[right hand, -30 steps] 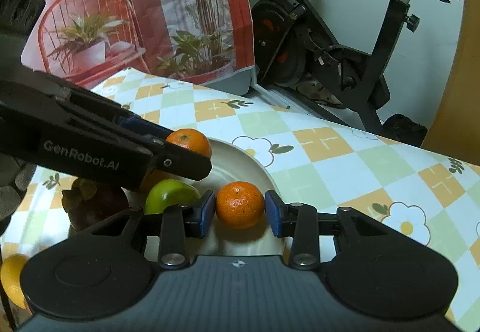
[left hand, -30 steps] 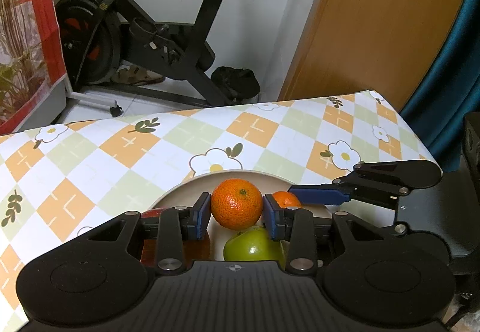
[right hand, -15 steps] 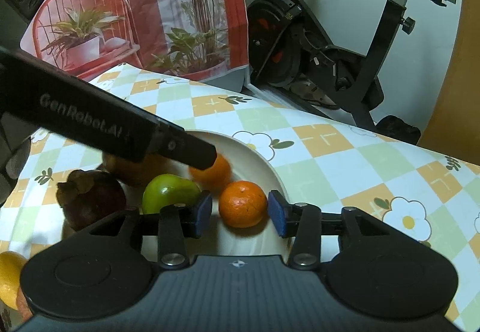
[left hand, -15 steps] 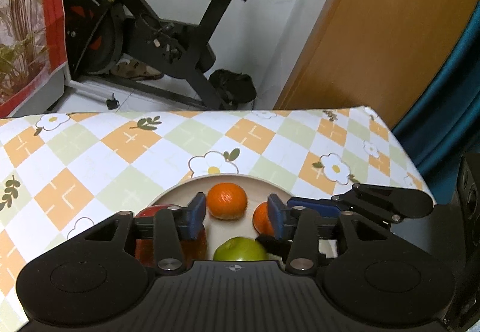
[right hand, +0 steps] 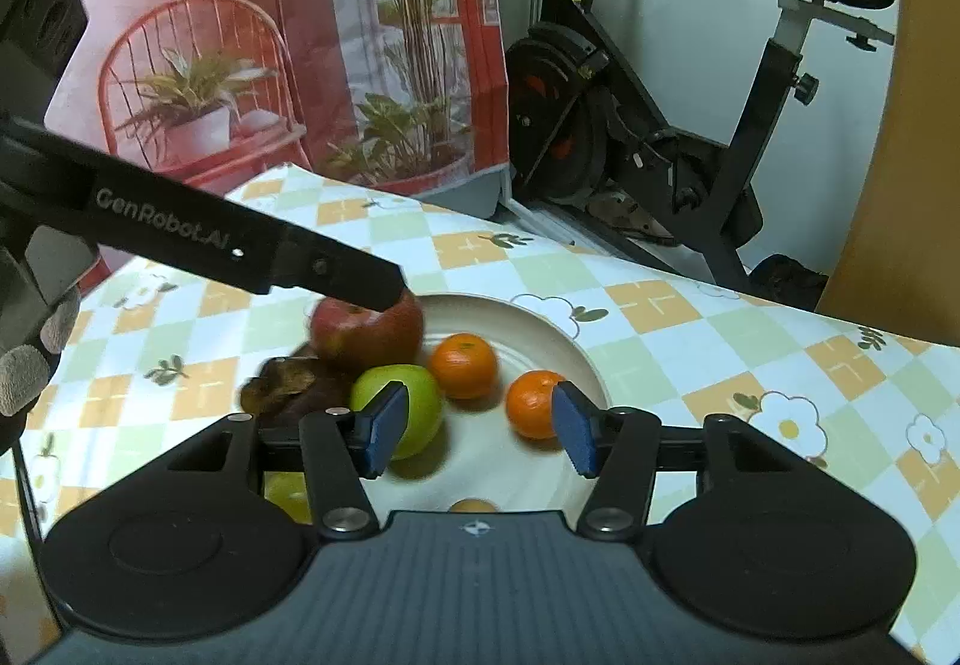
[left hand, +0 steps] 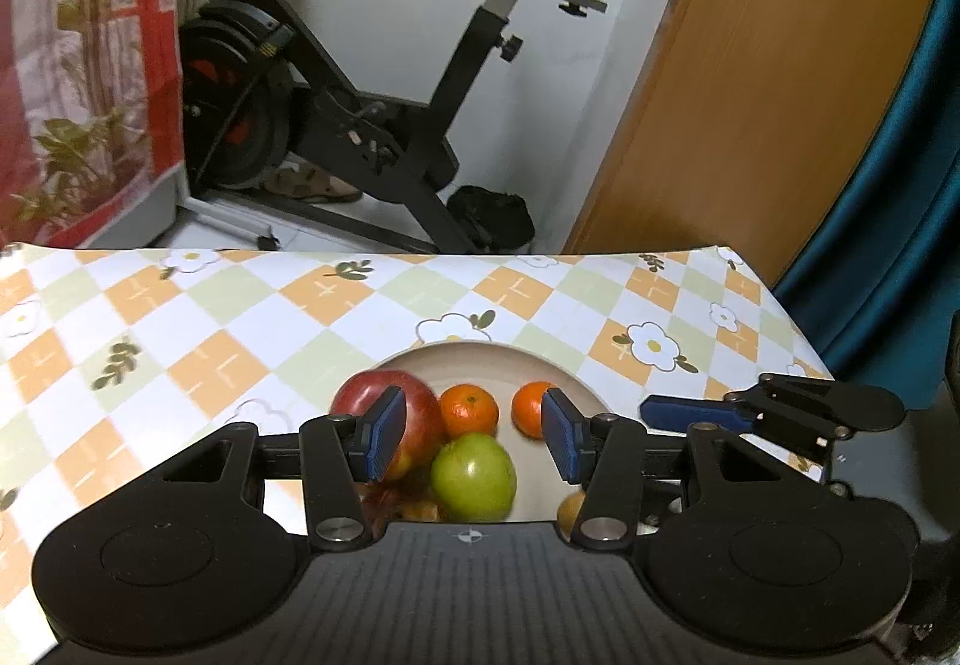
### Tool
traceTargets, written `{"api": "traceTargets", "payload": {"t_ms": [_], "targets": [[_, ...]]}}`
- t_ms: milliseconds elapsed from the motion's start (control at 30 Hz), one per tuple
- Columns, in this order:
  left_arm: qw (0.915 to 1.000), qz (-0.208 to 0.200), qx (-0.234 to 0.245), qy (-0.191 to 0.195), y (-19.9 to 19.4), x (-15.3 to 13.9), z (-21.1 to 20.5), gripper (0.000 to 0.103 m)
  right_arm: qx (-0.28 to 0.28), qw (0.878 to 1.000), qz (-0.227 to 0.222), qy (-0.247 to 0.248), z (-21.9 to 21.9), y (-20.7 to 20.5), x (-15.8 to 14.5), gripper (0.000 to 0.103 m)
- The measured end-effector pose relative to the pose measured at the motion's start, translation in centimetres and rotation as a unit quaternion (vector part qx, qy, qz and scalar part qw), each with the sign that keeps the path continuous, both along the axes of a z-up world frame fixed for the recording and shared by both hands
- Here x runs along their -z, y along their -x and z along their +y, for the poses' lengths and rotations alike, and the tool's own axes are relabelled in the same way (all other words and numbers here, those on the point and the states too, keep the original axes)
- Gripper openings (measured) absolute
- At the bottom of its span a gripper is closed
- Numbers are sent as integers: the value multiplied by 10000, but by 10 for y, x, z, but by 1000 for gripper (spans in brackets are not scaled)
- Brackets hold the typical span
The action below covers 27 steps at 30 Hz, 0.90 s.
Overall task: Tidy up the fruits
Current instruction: 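Lift the left tool back over the fruits beside the plate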
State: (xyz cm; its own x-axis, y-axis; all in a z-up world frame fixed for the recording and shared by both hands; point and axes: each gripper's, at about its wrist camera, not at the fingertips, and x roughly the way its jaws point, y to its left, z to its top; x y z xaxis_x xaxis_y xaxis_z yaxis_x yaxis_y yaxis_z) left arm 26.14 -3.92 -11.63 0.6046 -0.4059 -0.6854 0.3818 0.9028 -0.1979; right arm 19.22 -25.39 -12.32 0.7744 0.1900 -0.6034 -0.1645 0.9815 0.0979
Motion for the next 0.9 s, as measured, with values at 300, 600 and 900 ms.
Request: {"api": "traceTargets", "payload": {"t_ms": [300, 600, 900], "targets": [[9990, -336, -298, -18, 57, -21, 26, 52, 139, 9992, -218, -297, 11, 44, -18, 60], [9957, -726, -523, -246, 103, -28, 35, 52, 210, 9963, -454, -696, 20, 84, -22, 60], [9923, -1005, -647, -332, 134, -27, 35, 52, 509, 9910, -696, -1028, 16, 115, -15, 60]]}}
